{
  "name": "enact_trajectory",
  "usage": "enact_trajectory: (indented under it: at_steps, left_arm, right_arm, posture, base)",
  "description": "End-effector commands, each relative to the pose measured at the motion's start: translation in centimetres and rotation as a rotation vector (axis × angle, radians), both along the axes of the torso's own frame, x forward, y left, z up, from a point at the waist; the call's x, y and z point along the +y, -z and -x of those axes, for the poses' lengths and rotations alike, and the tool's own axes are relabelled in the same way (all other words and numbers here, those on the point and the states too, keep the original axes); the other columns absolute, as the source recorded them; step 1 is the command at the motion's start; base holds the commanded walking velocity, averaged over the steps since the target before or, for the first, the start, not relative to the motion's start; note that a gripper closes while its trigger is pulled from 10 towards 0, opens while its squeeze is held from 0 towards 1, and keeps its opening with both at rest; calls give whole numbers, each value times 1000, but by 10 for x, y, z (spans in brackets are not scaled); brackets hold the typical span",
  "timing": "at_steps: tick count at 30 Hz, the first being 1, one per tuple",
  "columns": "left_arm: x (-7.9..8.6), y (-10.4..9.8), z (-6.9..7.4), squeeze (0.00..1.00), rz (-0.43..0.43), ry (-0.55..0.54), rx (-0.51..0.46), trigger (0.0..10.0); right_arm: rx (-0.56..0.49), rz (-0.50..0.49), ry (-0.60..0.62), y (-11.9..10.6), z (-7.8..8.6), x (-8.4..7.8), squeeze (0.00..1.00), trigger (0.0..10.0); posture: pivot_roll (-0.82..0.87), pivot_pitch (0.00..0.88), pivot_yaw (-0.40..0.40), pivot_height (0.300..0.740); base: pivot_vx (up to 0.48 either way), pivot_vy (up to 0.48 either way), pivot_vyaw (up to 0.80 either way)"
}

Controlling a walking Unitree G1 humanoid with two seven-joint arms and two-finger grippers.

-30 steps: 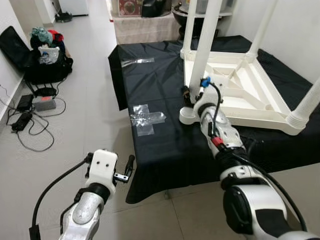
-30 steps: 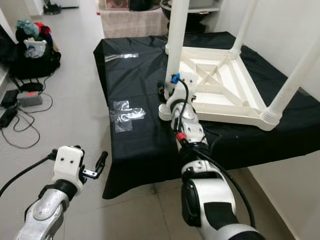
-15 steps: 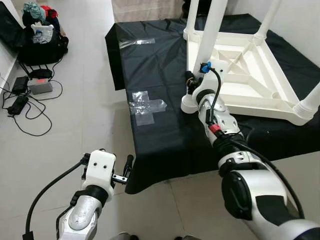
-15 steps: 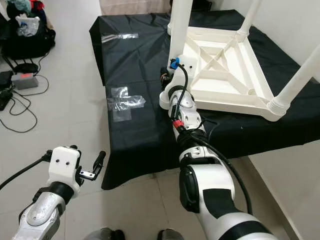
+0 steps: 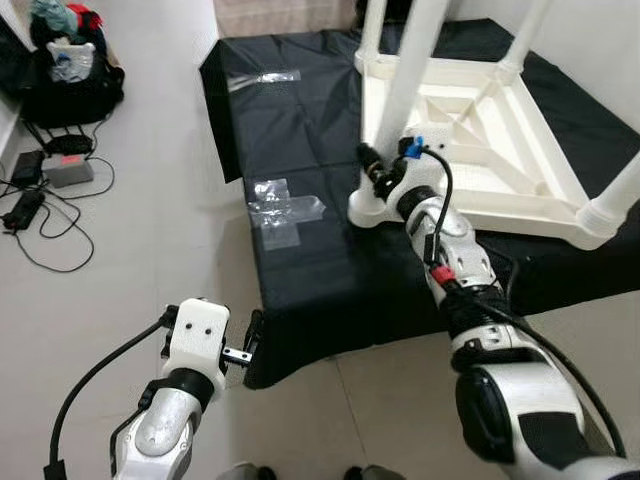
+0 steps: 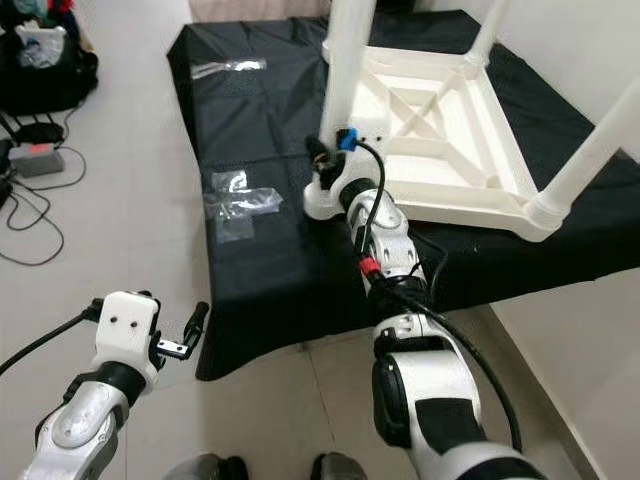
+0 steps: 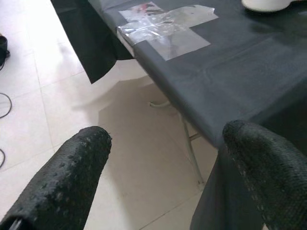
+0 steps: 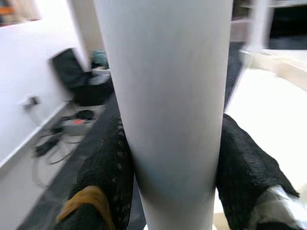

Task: Building children table

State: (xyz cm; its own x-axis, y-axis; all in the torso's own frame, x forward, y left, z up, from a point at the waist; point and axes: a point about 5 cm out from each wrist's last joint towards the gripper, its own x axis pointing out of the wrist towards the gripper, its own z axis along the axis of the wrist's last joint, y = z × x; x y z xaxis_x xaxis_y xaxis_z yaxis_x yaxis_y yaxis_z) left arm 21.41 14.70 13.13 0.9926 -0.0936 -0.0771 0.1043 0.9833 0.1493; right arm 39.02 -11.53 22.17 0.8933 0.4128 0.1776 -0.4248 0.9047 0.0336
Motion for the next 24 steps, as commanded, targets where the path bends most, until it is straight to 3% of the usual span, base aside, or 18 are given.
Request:
enact_trajectory:
  at_steps: [1,7,11,14,16,22,24]
  left_arm:
    - [2,5,1,0,-3,0,28,10000]
    - [7,6,-2,0,-19,3,33,10000]
    - [8,6,-3,0,-25,6,36,10000]
    - [9,6,-2,0,-26,7,38,10000]
    - [10,6,-3,0,-29,9,40,10000]
    - [11,6,-2,0,-32,9,42,10000]
    - [11,6,-2,0,-32,9,42,10000]
  right_arm:
    - [-21,19,-144,-1,11,13,0,0]
    - [-6,99,-217,10,28,-4,0,0]
    - [-8,103,-253,11,36,-7,0,0]
    - [-18,67,-347,10,46,-4,0,0]
    - [-32,42,-501,9,62,6,0,0]
    - [-28,100,-674,13,79,21,0,0]
    - [-28,100,-674,13,79,21,0,0]
  posture:
    - [35,142,-45,740]
    - [26,141,-25,740]
    - [23,145,-20,740]
    - [24,146,-14,740]
    - [27,145,-12,740]
    - [32,152,-9,740]
    - [32,152,-9,740]
  base:
    - [0,0,0]
    - [0,0,0]
    - [0,0,0]
    - [0,0,0]
    - [0,0,0]
    - [0,0,0]
    - [0,0,0]
